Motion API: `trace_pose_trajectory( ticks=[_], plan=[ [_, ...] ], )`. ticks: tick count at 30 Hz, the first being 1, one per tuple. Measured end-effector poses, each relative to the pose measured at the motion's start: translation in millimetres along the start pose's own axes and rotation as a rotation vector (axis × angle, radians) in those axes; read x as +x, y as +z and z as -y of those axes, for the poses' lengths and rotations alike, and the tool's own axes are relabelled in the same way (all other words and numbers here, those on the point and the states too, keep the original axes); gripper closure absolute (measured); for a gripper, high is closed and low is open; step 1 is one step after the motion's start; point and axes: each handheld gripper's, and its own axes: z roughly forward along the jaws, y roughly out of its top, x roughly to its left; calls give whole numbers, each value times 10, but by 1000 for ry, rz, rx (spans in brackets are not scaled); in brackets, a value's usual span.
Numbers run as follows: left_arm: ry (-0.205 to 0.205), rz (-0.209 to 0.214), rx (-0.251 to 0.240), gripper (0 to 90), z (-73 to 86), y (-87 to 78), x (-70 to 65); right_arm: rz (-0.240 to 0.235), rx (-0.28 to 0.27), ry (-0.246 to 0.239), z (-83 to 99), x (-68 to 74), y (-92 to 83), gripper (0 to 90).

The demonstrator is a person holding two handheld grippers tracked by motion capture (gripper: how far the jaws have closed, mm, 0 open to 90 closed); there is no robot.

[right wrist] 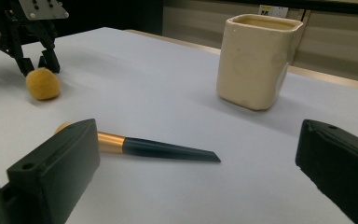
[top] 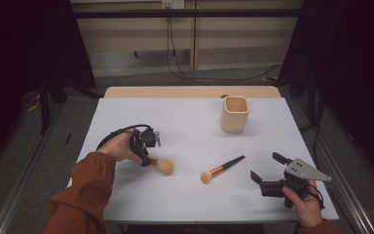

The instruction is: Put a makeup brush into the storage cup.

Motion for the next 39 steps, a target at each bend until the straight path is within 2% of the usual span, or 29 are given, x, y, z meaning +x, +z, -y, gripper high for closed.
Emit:
trace_pose_trajectory(
  ticks=[3, 7, 8, 10, 15, 19, 25, 27, 29, 30, 32, 35, 39],
  plan=[
    [6, 2, 11, 585, -14, -4, -11, 0, 2, -4, 2, -2, 5, 0],
    [7, 3, -1, 684, -10, -5, -25, 0, 4, -3, 4, -3, 4, 0],
    [6, 4, -3, 684, -9, -6, -25, 1, 6, -2, 4, -4, 6, 0],
    [-1, 21, -1, 736, -15, -12, -26, 1, 8, -3, 6, -4, 7, 0],
    [-7, 22, -5, 743, -8, -20, -21, 3, 10, -2, 7, -7, 12, 0],
    [-37, 30, -29, 744, 22, -28, -8, 3, 10, -1, 7, -9, 9, 0],
    [-89, 76, -46, 745, 51, -42, 20, 3, 11, 0, 8, -10, 11, 0],
    [-104, 74, -58, 746, 63, -48, 19, 3, 11, 0, 8, -10, 11, 0],
    [-126, 66, -84, 745, 88, -65, 18, 3, 10, 0, 8, -11, 7, 0],
    [-134, 78, -97, 745, 104, -88, 30, 3, 11, 1, 8, -12, 7, 0],
    [-163, 75, -143, 745, 140, -135, 38, 4, 11, 1, 8, -12, 7, 0],
    [-205, 83, -251, 745, 185, -226, 33, 5, 11, 1, 8, -11, 10, 0],
    [-209, 80, -349, 745, 188, -351, 11, 5, 11, 0, 8, -10, 14, 0]
  ],
)
